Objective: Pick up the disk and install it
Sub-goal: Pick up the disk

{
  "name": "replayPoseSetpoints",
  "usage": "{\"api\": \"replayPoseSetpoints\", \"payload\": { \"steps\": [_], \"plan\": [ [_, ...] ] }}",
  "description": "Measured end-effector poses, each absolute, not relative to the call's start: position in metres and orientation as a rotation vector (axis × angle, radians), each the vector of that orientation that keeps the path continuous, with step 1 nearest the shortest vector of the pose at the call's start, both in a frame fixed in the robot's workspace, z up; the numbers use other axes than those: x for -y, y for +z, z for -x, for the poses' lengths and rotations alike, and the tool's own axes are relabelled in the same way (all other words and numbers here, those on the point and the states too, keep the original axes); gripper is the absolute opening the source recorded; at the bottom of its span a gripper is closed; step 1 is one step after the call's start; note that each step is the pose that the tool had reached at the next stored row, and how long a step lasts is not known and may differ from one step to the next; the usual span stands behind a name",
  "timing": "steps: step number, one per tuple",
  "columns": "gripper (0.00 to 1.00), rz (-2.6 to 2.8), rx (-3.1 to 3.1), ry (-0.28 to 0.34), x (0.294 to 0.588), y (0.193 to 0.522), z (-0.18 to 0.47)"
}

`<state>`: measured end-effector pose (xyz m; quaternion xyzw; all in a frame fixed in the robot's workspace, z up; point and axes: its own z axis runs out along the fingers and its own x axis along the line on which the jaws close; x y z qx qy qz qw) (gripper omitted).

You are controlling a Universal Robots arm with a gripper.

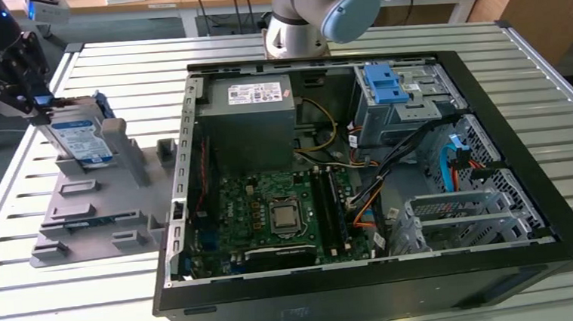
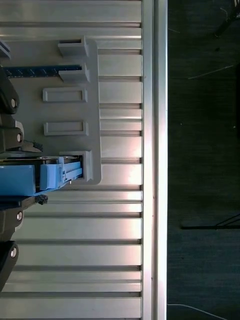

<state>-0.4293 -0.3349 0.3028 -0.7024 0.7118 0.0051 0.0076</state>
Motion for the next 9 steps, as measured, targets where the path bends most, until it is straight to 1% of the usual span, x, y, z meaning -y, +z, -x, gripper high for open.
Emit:
{"api": "replayPoseSetpoints", "payload": {
  "steps": [2, 3, 9],
  "plan": [
    [0.44, 2.196, -2.225, 0.016, 0.3342, 0.3026, 0.4293],
    [0.50, 2.196, -2.225, 0.016, 0.3338, 0.3023, 0.4293],
    [0.50, 2.196, -2.226, 0.017, 0.3322, 0.2989, 0.4293]
  ]
}}
